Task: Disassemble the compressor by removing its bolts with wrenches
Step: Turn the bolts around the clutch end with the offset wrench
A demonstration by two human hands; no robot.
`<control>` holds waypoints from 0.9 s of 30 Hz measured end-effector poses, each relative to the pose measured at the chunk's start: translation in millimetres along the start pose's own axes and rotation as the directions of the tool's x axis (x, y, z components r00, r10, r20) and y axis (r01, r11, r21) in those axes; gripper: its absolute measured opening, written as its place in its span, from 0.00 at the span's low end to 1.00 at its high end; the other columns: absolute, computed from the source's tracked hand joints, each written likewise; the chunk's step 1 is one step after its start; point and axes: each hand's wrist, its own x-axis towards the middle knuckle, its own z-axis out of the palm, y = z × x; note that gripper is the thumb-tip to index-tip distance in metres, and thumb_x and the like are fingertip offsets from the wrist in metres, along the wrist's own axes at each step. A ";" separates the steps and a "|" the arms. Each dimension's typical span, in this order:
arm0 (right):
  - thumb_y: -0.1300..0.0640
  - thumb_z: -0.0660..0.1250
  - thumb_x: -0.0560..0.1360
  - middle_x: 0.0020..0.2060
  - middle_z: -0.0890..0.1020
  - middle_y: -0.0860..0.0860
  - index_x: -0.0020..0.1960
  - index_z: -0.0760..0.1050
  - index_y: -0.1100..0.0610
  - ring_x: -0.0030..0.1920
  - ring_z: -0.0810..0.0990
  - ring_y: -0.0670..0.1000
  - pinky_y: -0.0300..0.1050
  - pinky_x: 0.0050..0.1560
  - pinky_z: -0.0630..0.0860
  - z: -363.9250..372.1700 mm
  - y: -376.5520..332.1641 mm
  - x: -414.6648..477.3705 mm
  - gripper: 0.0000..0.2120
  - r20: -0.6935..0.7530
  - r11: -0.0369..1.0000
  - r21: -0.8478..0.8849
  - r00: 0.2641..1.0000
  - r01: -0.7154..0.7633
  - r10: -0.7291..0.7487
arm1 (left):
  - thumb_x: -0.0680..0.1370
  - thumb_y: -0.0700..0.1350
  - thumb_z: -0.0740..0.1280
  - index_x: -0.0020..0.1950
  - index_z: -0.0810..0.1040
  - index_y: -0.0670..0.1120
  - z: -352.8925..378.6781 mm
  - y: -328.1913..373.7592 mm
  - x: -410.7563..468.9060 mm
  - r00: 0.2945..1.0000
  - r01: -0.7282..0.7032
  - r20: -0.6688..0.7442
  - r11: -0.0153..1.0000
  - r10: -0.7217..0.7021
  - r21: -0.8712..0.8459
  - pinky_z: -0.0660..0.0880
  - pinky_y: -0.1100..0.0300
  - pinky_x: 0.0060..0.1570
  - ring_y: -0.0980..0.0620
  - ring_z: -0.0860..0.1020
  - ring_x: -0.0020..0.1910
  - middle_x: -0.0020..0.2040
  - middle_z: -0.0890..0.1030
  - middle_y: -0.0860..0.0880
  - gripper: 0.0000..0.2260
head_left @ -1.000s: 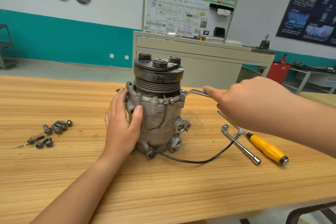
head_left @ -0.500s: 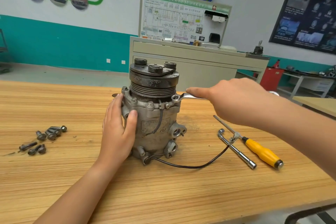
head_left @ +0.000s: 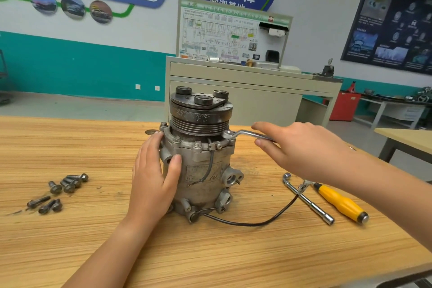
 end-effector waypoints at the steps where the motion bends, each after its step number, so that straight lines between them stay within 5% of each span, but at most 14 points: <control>1: 0.42 0.46 0.79 0.37 0.77 0.47 0.67 0.60 0.41 0.42 0.78 0.53 0.46 0.38 0.75 -0.4 1.2 -2.6 0.18 -0.026 1.000 0.018 1.000 -0.010 0.011 | 0.72 0.61 0.51 0.73 0.61 0.46 -0.8 -1.5 0.1 1.000 -0.011 0.008 1.000 0.011 0.025 0.60 0.50 0.70 0.54 0.62 0.70 0.70 0.66 0.51 0.33; 9: 0.43 0.47 0.80 0.50 0.80 0.49 0.69 0.59 0.38 0.49 0.78 0.54 0.48 0.42 0.77 -3.0 5.4 -8.2 0.18 0.027 0.996 -0.014 0.996 -0.090 0.090 | 0.73 0.60 0.51 0.74 0.59 0.45 0.9 -8.6 2.3 0.999 -0.033 0.011 0.996 0.032 0.084 0.59 0.44 0.70 0.49 0.62 0.72 0.72 0.66 0.47 0.33; 16: 0.45 0.47 0.81 0.53 0.80 0.49 0.70 0.59 0.40 0.51 0.79 0.54 0.47 0.42 0.76 0.5 -0.1 0.6 0.19 0.018 0.998 -0.046 0.998 -0.051 0.052 | 0.73 0.60 0.51 0.74 0.59 0.44 0.9 -9.1 1.1 0.999 -0.041 -0.009 0.996 0.042 0.073 0.57 0.54 0.69 0.53 0.61 0.70 0.70 0.65 0.50 0.33; 19: 0.46 0.47 0.81 0.50 0.80 0.50 0.71 0.59 0.42 0.49 0.79 0.54 0.46 0.39 0.73 0.8 -1.9 2.4 0.19 0.031 0.996 -0.089 0.999 -0.027 0.030 | 0.73 0.60 0.51 0.74 0.59 0.44 1.1 -9.3 1.3 0.999 -0.050 -0.013 0.996 0.051 0.072 0.57 0.54 0.69 0.56 0.60 0.69 0.67 0.63 0.55 0.33; 27: 0.54 0.49 0.81 0.30 0.67 0.48 0.71 0.57 0.46 0.32 0.69 0.51 0.40 0.27 0.66 2.5 -5.3 2.8 0.19 0.030 0.979 -0.204 0.999 -0.017 0.023 | 0.73 0.61 0.51 0.74 0.60 0.44 0.6 -8.3 0.3 0.999 -0.034 -0.001 0.996 0.034 0.077 0.58 0.49 0.71 0.50 0.61 0.72 0.72 0.65 0.47 0.33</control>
